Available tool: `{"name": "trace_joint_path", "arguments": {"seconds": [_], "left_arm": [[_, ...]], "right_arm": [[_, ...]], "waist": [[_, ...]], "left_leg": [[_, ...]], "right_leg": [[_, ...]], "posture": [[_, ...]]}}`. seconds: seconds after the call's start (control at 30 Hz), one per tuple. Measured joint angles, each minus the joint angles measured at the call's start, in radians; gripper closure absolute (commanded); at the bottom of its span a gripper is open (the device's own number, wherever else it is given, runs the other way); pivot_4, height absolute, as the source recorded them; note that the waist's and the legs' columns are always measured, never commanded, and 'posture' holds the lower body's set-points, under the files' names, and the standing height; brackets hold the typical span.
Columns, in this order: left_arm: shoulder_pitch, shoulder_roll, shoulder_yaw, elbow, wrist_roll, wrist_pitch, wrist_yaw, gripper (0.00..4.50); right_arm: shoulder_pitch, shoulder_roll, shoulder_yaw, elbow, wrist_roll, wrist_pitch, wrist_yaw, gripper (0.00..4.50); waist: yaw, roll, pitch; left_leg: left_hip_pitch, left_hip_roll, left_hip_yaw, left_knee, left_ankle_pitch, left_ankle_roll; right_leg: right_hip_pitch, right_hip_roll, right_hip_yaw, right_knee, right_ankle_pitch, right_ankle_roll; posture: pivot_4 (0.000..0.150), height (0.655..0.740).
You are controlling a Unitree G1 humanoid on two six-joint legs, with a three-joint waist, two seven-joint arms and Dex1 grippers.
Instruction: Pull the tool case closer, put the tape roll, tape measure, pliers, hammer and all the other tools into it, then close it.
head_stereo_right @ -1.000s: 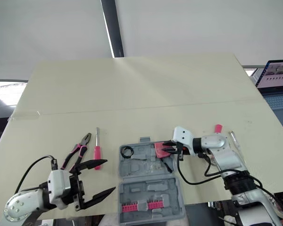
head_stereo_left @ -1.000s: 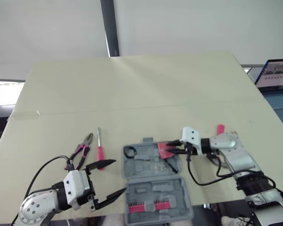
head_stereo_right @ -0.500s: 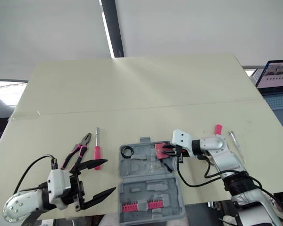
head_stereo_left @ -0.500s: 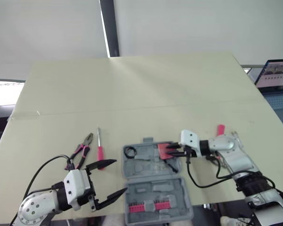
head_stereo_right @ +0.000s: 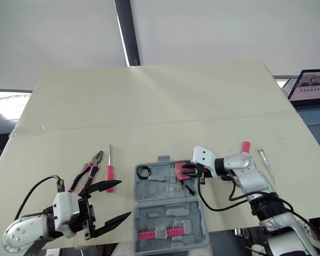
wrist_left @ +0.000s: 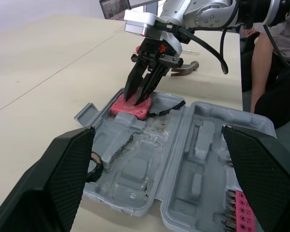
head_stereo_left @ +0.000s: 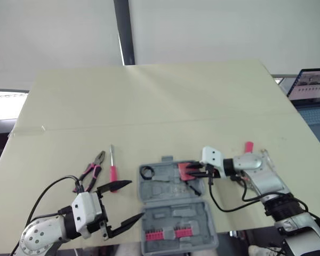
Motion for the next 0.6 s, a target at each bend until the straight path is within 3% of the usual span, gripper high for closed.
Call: {"name": "trace_joint_path", "arguments": {"seconds": [0.2,0.3,0.5,0.6], "left_arm": [[0.001,-0.011,0.016,0.001,-0.006,0.000,0.006,0.00],[0.007,-0.024,0.022,0.001,-0.012,0.010,0.019,0.00],[0.074,-0.027,0.076,-0.013,-0.030,0.089,0.072,0.00],[0.120,-0.028,0.101,-0.020,-0.055,0.127,0.080,0.00]], "right_arm": [[0.010,0.009,-0.020,-0.030,0.020,0.050,-0.024,3.46],[0.033,-0.007,-0.053,-0.107,0.062,0.165,-0.038,3.46],[0.185,-0.179,-0.216,-0.460,0.209,0.454,-0.055,3.46],[0.318,-0.218,-0.274,-0.557,0.262,0.529,-0.058,2.56]], "waist": [[0.001,0.000,0.000],[0.004,0.001,0.001],[0.021,0.003,0.003],[0.027,0.001,0.003]], "left_leg": [[0.000,0.000,0.000,0.000,0.000,0.000],[-0.002,0.000,0.000,0.000,0.000,0.000],[-0.002,0.000,-0.001,-0.001,0.000,0.000],[-0.002,0.000,0.000,0.000,0.000,0.000]], "right_leg": [[0.000,0.000,0.000,0.000,0.000,0.000],[-0.002,0.000,0.000,0.000,0.000,0.000],[-0.002,0.000,0.000,-0.001,0.000,0.000],[-0.001,0.000,0.000,-0.001,0.000,0.000]], "posture": [[0.150,0.7373],[0.150,0.7373],[0.150,0.7373],[0.150,0.7373]]}}
